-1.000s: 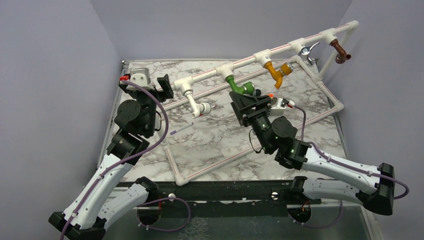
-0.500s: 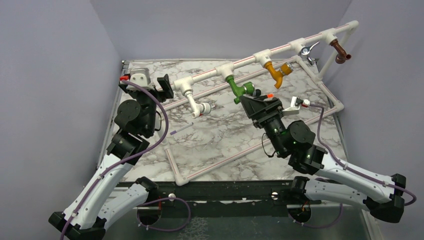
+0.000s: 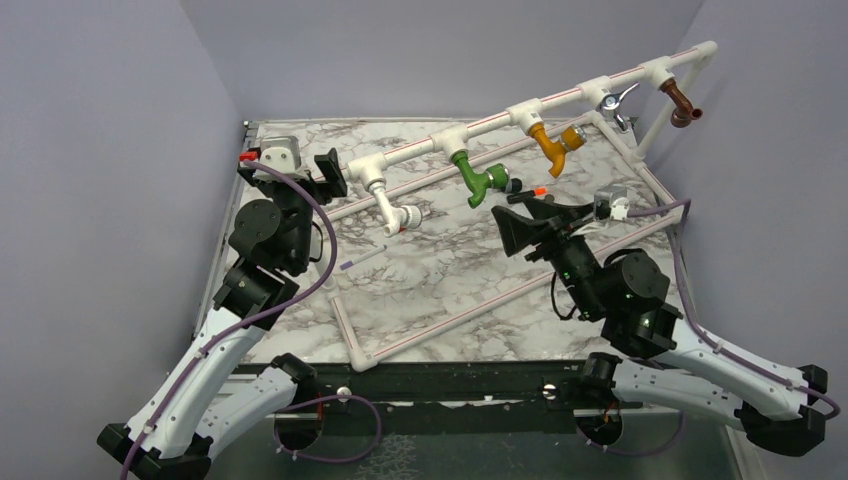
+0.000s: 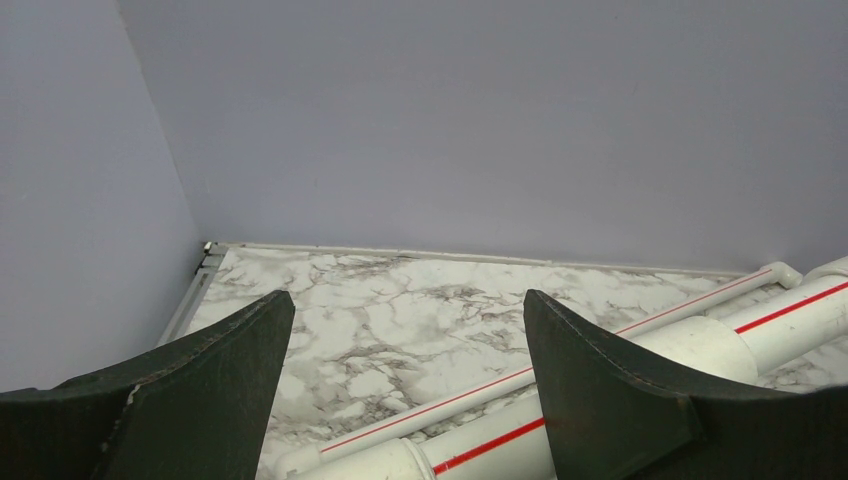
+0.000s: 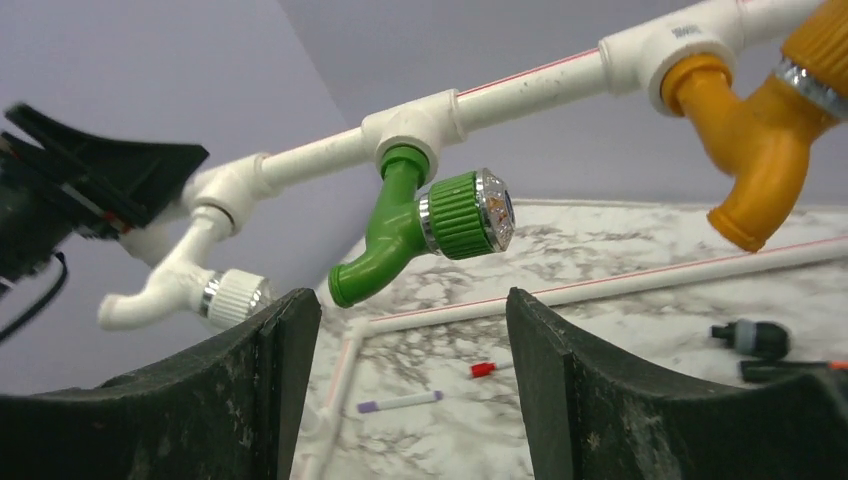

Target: Install the water faucets

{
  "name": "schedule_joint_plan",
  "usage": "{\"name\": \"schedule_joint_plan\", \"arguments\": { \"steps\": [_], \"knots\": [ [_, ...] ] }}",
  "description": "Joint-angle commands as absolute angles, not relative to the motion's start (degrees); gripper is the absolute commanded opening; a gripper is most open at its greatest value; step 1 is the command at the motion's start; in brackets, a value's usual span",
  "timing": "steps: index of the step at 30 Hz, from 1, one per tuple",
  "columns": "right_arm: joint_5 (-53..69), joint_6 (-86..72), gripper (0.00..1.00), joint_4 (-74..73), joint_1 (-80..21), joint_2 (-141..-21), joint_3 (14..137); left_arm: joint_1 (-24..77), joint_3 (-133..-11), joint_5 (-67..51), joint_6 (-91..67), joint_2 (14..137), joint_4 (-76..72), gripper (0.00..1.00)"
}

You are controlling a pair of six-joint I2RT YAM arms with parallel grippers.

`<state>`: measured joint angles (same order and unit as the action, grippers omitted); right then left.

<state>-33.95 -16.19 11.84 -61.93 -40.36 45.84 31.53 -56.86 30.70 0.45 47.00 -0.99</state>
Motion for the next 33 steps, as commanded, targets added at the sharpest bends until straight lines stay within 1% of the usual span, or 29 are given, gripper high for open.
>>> {"name": "schedule_joint_plan", "arguments": {
  "steps": [1, 3, 8, 12, 18, 25, 33],
  "knots": [
    [-23.9, 8.8, 0.72, 9.6, -62.3, -38.0, 47.4, 32.4, -55.9, 27.4, 0.4, 48.6, 4.4, 0.85],
    [-18.3, 16.9, 0.74, 9.4, -62.3, -36.5, 46.7, 32.4, -55.9, 27.4, 0.4, 48.7, 4.5, 0.85],
    [-10.8, 34.5, 0.77, 3.0, -62.3, -35.2, 48.5, 32.4, -55.9, 27.4, 0.4, 48.7, 4.4, 0.85],
    [-8.4, 46.0, 0.77, -2.6, -62.3, -36.2, 50.3, 32.4, -55.9, 27.1, 0.2, 48.9, 4.5, 0.85],
    [-7.3, 62.1, 0.77, -5.3, -62.3, -38.3, 50.9, 32.4, -55.9, 27.0, 0.2, 49.0, 4.5, 0.85],
    [-11.9, 77.2, 0.77, -0.7, -62.3, -42.9, 49.6, 32.4, -55.9, 27.1, 0.2, 48.9, 4.4, 0.85],
    [-17.1, 88.9, 0.73, 13.3, -62.3, -48.9, 47.9, 32.4, -55.9, 27.2, 0.3, 48.9, 4.4, 0.85]
  ]
}}
